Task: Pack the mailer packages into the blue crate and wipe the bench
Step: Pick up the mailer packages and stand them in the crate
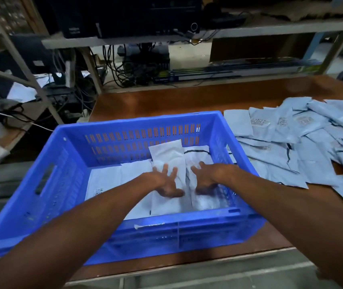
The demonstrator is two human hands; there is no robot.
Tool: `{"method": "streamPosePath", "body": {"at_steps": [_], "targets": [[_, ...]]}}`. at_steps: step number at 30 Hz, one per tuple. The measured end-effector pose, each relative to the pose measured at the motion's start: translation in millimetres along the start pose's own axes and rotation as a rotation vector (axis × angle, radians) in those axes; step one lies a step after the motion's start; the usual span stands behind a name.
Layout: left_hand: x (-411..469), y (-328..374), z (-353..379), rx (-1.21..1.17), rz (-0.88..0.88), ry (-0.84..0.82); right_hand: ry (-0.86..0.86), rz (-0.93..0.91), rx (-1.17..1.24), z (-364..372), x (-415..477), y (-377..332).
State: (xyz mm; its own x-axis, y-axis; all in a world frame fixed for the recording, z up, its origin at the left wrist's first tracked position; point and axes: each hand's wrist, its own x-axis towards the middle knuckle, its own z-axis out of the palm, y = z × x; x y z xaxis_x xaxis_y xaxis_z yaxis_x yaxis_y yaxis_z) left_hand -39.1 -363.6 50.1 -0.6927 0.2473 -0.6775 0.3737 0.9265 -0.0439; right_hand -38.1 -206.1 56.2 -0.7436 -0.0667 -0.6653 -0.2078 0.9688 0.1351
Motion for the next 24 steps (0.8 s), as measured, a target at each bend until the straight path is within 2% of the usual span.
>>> {"method": "streamPosePath", "body": {"at_steps": [2,5,9,12,13,14,17,19,21,24], "targets": [[-4.9,7.1,-1.1,0.026,-0.061,-0.033,-0.038,0.004,-0.041,-1.7,2.7,-1.0],[-1.3,15.2,-1.7,-0.031,-0.141,0.077,-0.018,0.009,-0.053,-5.8,6.1,-2.3],[-10.1,20.5,-10.3,0.034,-0.023,-0.005,-0.114,-0.007,-0.108,-3.7,3.4,-3.1],[-1.2,14.9,-17.5,0.010,-0.094,0.071,-0.145,-0.064,-0.089,-9.1,-6.4,0.2],[3.3,13.8,-21.7,0.004,-0.122,0.145,-0.078,-0.111,-0.058,-13.6,-12.6,4.1],[2.5,16.4,-29.4,-0.012,-0.134,0.243,0.058,-0.163,-0.026,-20.5,-19.8,10.2],[-3.0,35.3,-62.5,-0.141,-0.109,0.603,0.589,-0.241,0.210,-52.8,-52.9,48.1],[-7.9,60.5,-86.9,-0.206,-0.058,0.789,0.853,-0.261,0.391,-67.6,-70.1,92.6],[-9.6,96.9,-106.5,-0.244,0.007,0.897,0.975,-0.211,0.530,-64.2,-81.6,146.9],[-2.9,166.6,-124.8,-0.286,0.099,0.905,0.955,-0.080,0.555,-24.3,-83.2,225.6]]}}
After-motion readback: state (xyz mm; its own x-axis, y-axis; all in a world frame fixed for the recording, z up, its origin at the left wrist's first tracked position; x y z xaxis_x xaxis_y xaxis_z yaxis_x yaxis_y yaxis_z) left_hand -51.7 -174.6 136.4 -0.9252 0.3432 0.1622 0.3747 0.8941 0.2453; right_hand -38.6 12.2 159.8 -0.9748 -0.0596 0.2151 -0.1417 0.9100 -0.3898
